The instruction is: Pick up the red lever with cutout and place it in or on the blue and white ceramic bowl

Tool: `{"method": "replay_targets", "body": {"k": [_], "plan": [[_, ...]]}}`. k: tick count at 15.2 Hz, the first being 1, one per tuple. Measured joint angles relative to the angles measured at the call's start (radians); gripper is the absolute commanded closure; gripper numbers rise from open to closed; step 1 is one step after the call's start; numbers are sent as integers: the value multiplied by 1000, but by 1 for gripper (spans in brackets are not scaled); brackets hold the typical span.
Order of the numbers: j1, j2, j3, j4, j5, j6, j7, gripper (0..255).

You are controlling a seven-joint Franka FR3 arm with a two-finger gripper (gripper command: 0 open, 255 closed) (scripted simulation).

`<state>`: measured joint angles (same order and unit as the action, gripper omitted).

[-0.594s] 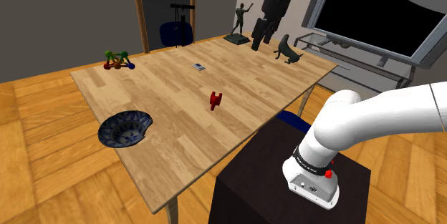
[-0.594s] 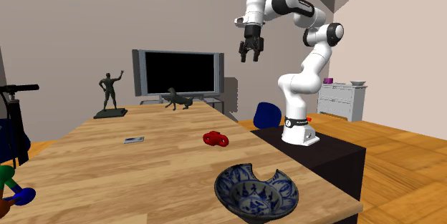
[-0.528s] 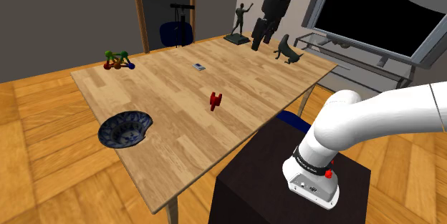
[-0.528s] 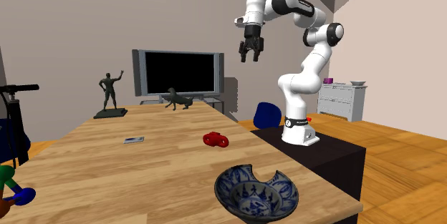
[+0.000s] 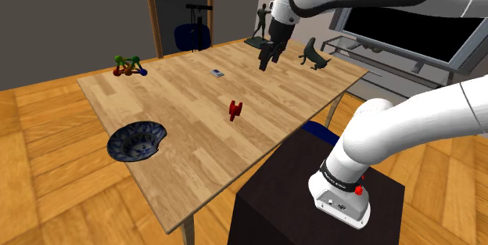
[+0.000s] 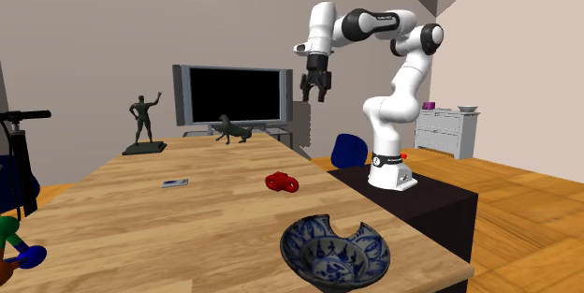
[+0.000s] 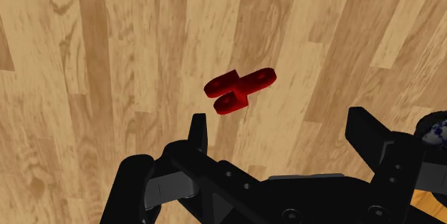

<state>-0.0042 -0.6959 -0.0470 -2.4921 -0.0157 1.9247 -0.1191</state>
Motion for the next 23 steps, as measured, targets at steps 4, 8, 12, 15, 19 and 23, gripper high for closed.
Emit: {"method": "replay_targets", "body": {"k": [4,8,12,15,19,23], "plan": [[3,105,-19,-57,1,168,-26,0],[15,247,-33,-60,12,321,-48,0],[23,376,-54,-68,29,462,-87,0],[35,504,-65,-31,57,558,-117,0],[49,675,-72,11,115,690,-174,0],[49,777,-68,45,159,759,-217,0]]}}
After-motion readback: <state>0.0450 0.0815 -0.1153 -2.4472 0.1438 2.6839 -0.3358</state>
